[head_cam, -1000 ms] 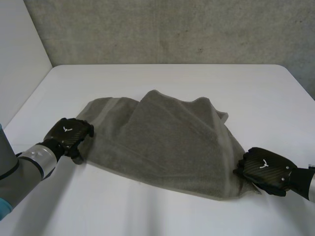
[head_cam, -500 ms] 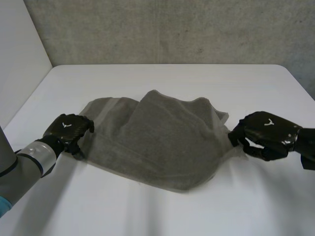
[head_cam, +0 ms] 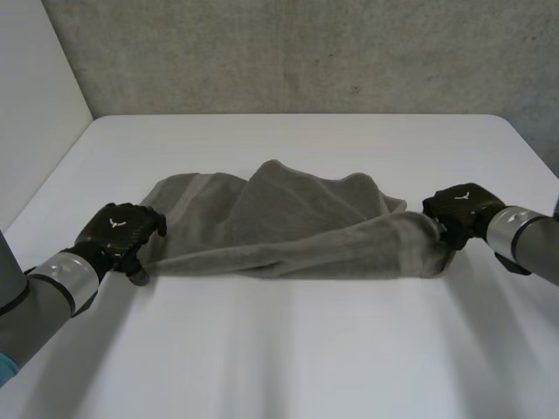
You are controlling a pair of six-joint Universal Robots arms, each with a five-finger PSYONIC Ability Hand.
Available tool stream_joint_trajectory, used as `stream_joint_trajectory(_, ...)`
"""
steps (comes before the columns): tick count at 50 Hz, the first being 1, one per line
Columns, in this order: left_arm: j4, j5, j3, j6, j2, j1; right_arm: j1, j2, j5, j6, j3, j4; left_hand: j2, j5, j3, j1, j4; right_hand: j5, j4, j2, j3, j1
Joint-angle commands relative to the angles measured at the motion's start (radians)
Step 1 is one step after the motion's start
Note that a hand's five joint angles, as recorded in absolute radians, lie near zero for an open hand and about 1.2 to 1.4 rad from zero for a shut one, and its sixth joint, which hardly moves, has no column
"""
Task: Fold the towel.
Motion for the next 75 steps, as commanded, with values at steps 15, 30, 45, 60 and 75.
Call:
stream_joint_trajectory(15, 0.000, 0.022, 0.000, 0.000, 0.004, 0.005, 0.030, -0.094, 0.027, 0.102, 0.020, -0.022, -0.020, -0.002, -0.028, -0.023, -0.024, -0.953, -0.949, -0.924, -0.942, -0.922)
stream_joint_trajectory(30, 0.000, 0.022, -0.001, -0.001, 0.016, 0.005, 0.146, -0.157, 0.096, 0.228, 0.063, -0.019, -0.020, -0.002, -0.028, -0.023, -0.024, -0.956, -0.952, -0.927, -0.945, -0.925)
stream_joint_trajectory(45, -0.002, 0.022, -0.006, -0.001, 0.030, 0.007, 0.220, -0.011, 0.280, 0.104, 0.057, -0.166, -0.020, -0.002, -0.028, -0.023, -0.024, -0.818, -0.814, -0.789, -0.808, -0.788)
stream_joint_trajectory(60, -0.002, 0.028, -0.004, -0.001, 0.032, 0.026, 0.195, -0.068, 0.291, 0.042, 0.099, -0.188, -0.029, -0.011, -0.036, -0.032, -0.033, 0.126, 0.130, 0.155, 0.137, 0.157)
stream_joint_trajectory(75, -0.014, 0.028, -0.004, 0.002, 0.035, 0.030, -0.013, -0.192, 0.106, 0.226, 0.250, -0.278, -0.131, -0.113, -0.139, -0.134, -0.135, 0.126, 0.130, 0.155, 0.137, 0.157)
